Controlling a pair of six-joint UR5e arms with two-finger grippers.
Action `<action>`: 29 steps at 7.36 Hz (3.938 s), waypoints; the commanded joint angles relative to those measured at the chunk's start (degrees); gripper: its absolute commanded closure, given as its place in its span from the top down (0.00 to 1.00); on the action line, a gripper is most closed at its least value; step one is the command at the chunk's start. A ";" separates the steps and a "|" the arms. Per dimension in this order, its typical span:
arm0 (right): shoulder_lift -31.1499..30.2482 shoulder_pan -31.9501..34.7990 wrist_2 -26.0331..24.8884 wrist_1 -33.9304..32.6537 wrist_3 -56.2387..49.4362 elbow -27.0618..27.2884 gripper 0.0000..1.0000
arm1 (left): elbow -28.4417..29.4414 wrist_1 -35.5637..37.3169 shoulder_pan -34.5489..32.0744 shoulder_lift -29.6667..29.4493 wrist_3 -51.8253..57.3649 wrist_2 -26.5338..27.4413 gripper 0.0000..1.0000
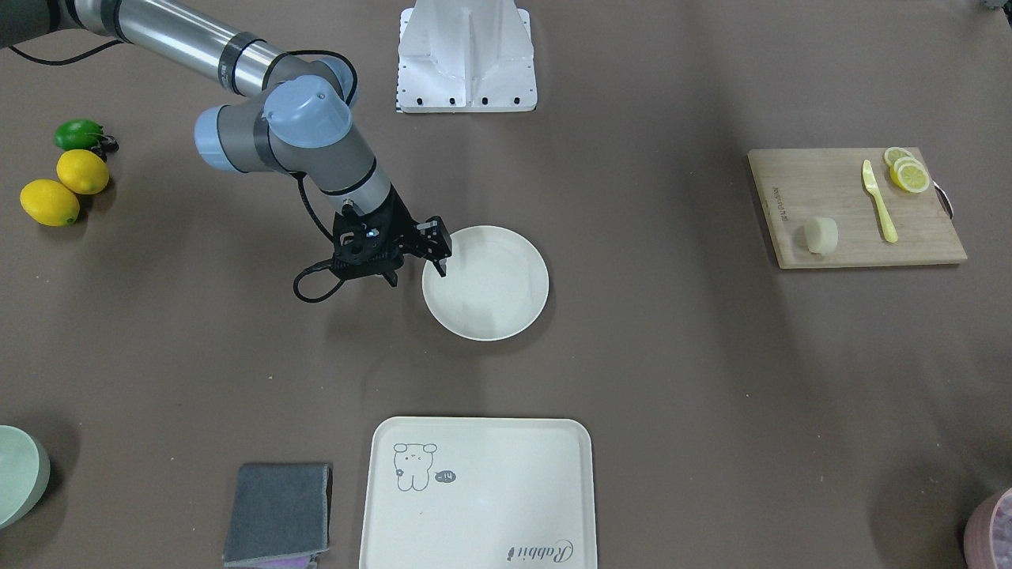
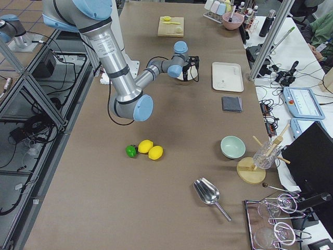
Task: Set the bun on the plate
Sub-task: 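Release the plate and withdraw the right gripper toward the green bowl, then lower the left gripper onto the pale bun on the cutting board and grasp it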
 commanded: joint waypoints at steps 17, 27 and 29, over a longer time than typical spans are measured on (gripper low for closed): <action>-22.27 25.39 19.56 -5.78 -26.87 9.68 1.00 | -7.35 -19.38 42.21 3.53 -50.41 19.45 0.98; -22.35 25.39 19.56 -5.61 -26.78 10.65 1.00 | -5.50 -19.38 42.22 3.36 -49.97 19.45 0.26; -22.53 25.39 19.64 -5.87 -26.70 11.43 1.00 | -6.02 -19.38 41.78 3.27 -49.88 19.45 0.26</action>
